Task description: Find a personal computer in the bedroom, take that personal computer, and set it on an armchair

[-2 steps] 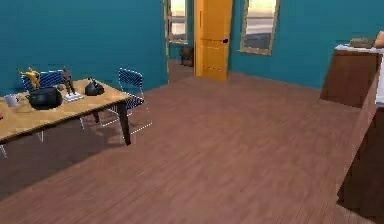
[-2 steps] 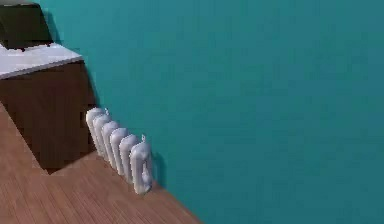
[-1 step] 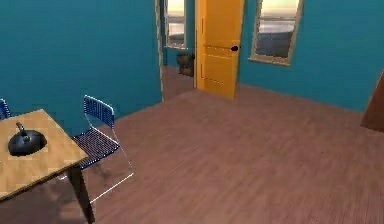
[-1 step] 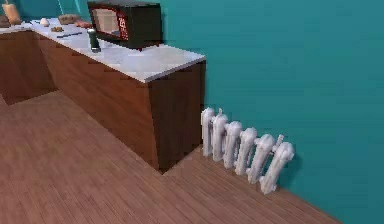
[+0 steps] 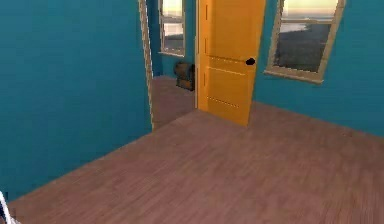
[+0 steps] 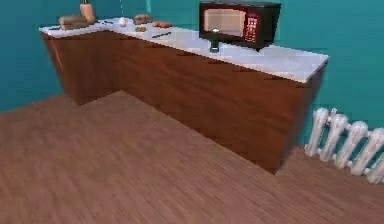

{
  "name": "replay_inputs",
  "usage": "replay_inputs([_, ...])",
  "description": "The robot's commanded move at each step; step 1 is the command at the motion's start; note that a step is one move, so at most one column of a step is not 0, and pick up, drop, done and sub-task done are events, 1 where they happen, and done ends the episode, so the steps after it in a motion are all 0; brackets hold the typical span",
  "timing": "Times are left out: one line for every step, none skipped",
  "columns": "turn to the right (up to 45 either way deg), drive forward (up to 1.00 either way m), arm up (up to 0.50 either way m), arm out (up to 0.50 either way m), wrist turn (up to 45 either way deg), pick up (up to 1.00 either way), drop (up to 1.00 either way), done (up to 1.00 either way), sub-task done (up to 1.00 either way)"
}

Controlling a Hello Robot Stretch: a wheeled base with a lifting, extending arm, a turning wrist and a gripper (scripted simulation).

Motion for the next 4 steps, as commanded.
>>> replay_inputs([-3.0, 0.0, 0.0, 0.0, 0.0, 0.0, 0.0, 0.0, 0.0])
replay_inputs([0.0, 1.0, 0.0, 0.0, 0.0, 0.0, 0.0, 0.0, 0.0])
replay_inputs([0.0, 1.0, 0.0, 0.0, 0.0, 0.0, 0.0, 0.0, 0.0])
replay_inputs([9.0, 0.0, 0.0, 0.0, 0.0, 0.0, 0.0, 0.0, 0.0])
